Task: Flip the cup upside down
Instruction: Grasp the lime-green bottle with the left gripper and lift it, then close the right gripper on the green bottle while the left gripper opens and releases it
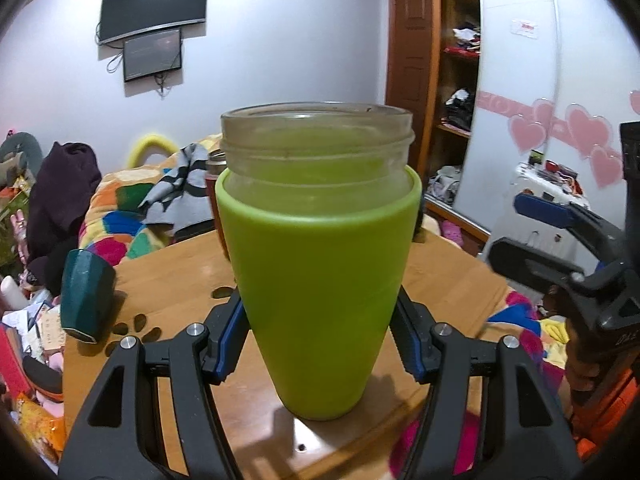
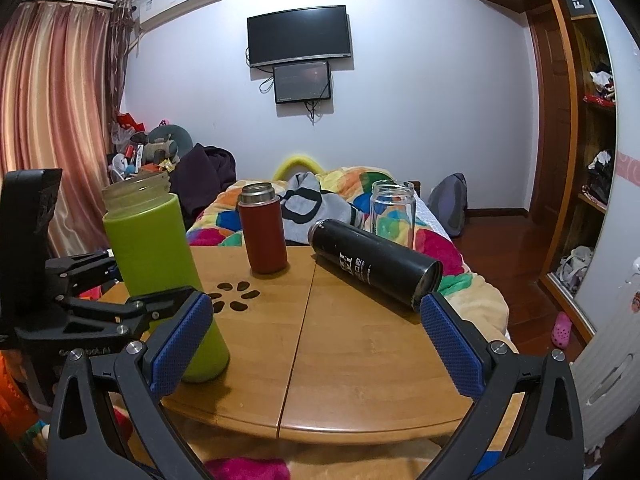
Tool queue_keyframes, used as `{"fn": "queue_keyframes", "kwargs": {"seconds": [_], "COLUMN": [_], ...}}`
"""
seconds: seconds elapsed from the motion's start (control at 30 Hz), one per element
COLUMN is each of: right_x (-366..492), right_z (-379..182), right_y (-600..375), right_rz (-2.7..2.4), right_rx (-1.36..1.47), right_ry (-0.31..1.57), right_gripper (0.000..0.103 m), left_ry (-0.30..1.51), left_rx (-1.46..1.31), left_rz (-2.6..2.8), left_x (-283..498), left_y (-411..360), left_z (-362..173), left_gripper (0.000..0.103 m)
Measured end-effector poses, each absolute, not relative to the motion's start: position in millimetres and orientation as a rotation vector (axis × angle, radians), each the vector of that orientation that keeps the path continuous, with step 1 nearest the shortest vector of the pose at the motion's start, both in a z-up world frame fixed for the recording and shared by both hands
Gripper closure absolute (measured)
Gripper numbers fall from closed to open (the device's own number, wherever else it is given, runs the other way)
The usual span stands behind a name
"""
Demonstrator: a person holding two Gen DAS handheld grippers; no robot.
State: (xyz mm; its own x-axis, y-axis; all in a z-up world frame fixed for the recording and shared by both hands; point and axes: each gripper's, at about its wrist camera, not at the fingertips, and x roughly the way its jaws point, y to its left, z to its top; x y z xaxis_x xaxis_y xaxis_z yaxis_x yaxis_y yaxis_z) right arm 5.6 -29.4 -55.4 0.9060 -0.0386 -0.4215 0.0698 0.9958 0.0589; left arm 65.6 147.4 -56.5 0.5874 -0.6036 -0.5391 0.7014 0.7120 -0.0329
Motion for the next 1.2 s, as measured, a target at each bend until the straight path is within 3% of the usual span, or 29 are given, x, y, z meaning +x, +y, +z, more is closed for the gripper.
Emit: {"fn": "queue_keyframes", "kwargs": {"seconds": [0.63,0.8,1.2], "right_x": [22.4,30.5,71.1], "right_z": [-77.2,-86.1,-118.0], "right_y": [-13.9,-0.9,50.3], "right_rz": [0.046,0.125,0.278], "right_rx": [0.085,0.081,0.025], "right_ry": [0.499,0.523,0.611], "right_gripper": [0.0,0.0,0.0], "left_ry": [0.553,0.52,0.489], "left_rx": [0.141,0.088,0.05], "left_rz": [-0.784,-0.782,-0.546], "left_x": [57.7,46.1,55.1], "left_y": [161.2,187.2,235.2], "left_z": [-59.3,-52.0,-49.6], "left_gripper": [0.038,0.021,0.019]}}
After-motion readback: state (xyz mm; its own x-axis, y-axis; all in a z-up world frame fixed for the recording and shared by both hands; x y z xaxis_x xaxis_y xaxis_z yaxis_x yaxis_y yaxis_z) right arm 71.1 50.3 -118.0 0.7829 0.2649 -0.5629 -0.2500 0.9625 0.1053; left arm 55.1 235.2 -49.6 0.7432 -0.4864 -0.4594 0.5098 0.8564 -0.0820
